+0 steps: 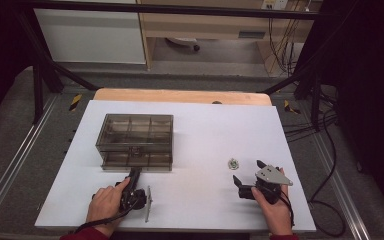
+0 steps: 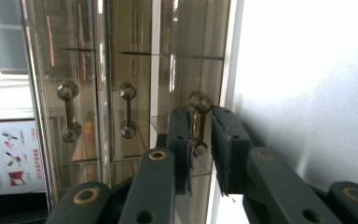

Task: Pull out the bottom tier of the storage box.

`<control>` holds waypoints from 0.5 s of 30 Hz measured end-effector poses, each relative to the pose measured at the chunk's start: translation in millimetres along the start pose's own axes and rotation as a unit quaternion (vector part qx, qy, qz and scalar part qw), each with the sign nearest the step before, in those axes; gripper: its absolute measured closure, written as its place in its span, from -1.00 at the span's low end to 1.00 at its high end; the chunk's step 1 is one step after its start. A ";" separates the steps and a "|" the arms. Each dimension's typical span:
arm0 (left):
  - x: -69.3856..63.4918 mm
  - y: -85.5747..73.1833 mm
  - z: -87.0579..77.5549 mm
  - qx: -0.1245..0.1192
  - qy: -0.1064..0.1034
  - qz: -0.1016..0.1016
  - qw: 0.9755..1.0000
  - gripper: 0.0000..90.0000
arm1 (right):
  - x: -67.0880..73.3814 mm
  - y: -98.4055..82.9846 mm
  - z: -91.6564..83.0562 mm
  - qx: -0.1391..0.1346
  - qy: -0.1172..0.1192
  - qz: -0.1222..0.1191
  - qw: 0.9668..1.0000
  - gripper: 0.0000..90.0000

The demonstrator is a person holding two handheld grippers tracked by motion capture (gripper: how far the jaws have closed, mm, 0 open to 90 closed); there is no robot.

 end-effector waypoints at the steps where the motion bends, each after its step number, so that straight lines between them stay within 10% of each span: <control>1: 1.6 -1.1 -0.7 0.000 -0.001 -0.005 1.000 0.67 | 0.0 0.1 0.0 0.000 0.000 0.000 1.000 -0.95; 10: 10.2 -4.5 -15.6 -0.032 -0.058 -0.072 0.995 0.46 | 1.0 0.3 0.2 0.000 0.002 0.000 1.000 -0.95; 14: 22.4 -5.5 -23.1 -0.054 -0.094 -0.130 0.985 0.33 | 2.0 0.8 0.4 0.000 0.003 -0.002 1.000 -0.95; 15: 28.0 -5.5 -24.0 -0.063 -0.111 -0.157 0.979 0.29 | 2.0 0.9 0.6 0.000 0.002 -0.003 1.000 -0.94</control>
Point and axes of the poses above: each handheld gripper's, and its own axes: z roughly forward along the jaws, y roughly out of its top, x roughly to its left, the point moved 4 cm from there along z, roughly forward along the jaws, and after that the axes turned 8 degrees about -z, right-handed, at the moved point
